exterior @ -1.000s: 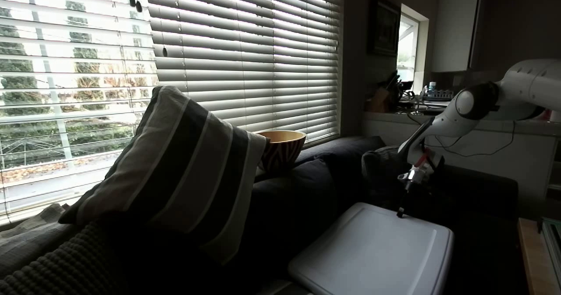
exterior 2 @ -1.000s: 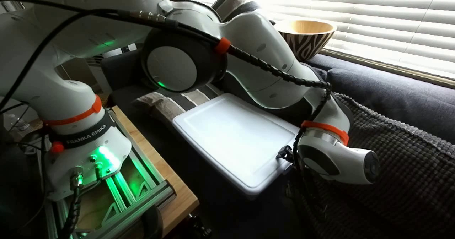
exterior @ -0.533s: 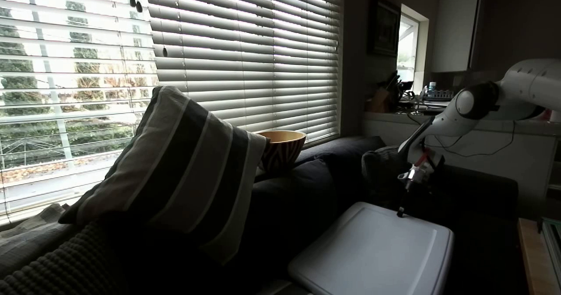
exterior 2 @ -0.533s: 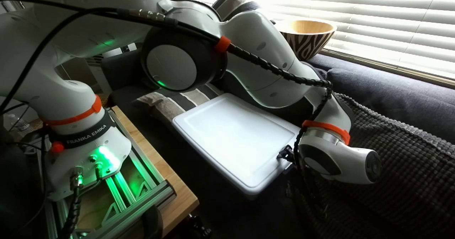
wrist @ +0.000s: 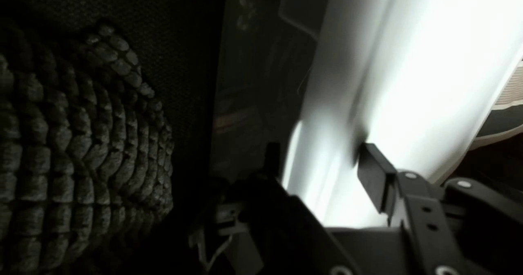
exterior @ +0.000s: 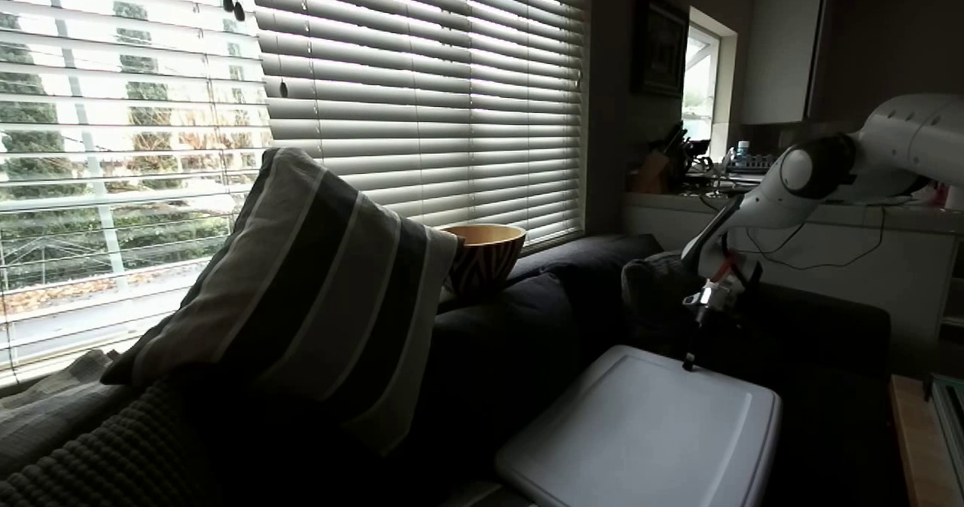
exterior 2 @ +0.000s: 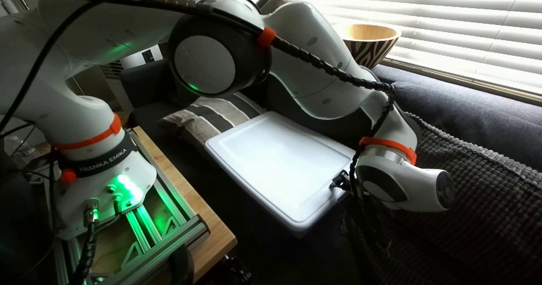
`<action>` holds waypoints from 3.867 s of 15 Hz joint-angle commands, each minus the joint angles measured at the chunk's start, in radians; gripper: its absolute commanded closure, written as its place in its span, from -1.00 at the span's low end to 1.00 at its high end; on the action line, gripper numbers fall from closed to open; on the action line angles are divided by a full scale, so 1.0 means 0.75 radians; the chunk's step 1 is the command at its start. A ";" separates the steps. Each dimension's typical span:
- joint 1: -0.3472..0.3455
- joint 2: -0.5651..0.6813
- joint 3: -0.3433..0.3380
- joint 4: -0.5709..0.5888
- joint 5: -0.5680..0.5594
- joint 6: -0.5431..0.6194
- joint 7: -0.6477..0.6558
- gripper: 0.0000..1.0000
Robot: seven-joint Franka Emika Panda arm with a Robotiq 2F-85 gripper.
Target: Remove the lid from the bowl
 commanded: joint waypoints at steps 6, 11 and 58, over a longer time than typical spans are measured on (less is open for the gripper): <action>0.120 -0.214 -0.082 -0.252 -0.024 0.142 0.085 0.48; 0.081 -0.286 -0.007 -0.289 -0.076 0.070 0.078 0.48; -0.042 -0.524 0.168 -0.594 -0.104 0.178 0.065 0.62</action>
